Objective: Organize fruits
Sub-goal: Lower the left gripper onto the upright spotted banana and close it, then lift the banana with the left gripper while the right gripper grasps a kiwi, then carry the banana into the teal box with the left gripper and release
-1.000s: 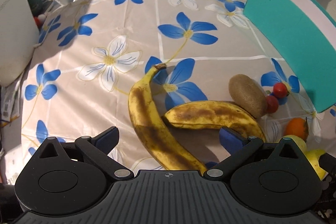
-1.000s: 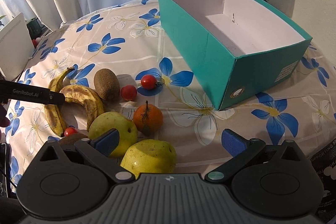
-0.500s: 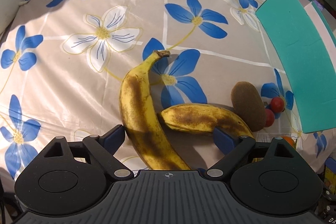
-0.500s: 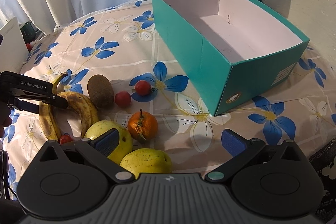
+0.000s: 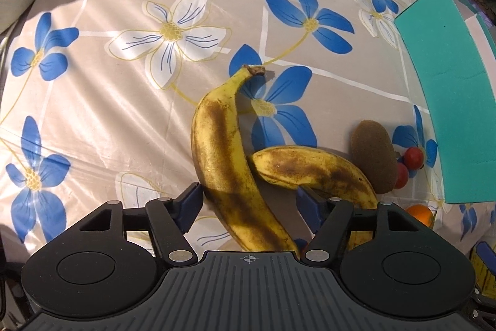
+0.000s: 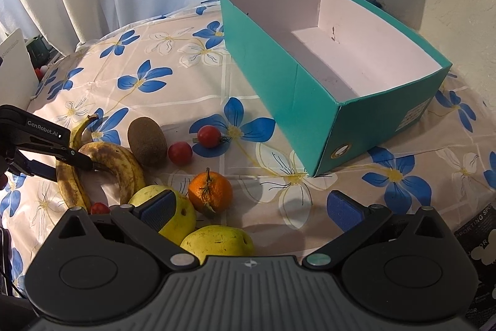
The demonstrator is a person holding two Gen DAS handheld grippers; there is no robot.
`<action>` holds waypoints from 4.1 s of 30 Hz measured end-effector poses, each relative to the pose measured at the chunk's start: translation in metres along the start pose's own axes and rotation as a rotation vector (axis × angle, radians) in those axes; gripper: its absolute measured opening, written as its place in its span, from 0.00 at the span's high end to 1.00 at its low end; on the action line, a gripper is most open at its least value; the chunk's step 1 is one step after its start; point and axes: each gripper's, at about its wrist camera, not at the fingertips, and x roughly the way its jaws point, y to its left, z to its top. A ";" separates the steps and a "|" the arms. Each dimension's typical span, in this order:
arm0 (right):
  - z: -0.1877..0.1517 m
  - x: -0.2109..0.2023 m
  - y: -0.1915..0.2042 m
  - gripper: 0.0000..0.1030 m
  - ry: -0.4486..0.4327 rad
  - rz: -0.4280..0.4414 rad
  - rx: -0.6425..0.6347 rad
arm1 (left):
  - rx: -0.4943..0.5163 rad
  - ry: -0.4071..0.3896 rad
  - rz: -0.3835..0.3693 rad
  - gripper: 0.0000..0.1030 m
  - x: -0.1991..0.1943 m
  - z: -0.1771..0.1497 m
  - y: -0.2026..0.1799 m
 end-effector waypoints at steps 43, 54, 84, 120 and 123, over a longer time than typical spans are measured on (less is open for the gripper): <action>0.024 0.010 0.012 0.08 -0.065 0.095 -0.078 | 0.094 -0.164 -0.013 0.62 -0.049 -0.026 -0.021; 0.064 0.057 0.062 0.28 0.009 0.228 -0.207 | 0.079 -0.219 -0.041 0.62 -0.063 -0.030 -0.012; 0.073 0.077 0.059 0.58 0.032 0.267 -0.125 | 0.186 -0.241 -0.079 0.62 -0.069 -0.016 -0.046; 0.032 -0.046 -0.090 0.58 -0.261 0.056 0.261 | 0.575 -0.278 -0.124 0.63 -0.017 0.052 -0.294; 0.029 -0.048 -0.095 0.58 -0.262 0.045 0.282 | 0.584 -0.269 -0.125 0.63 -0.006 0.057 -0.305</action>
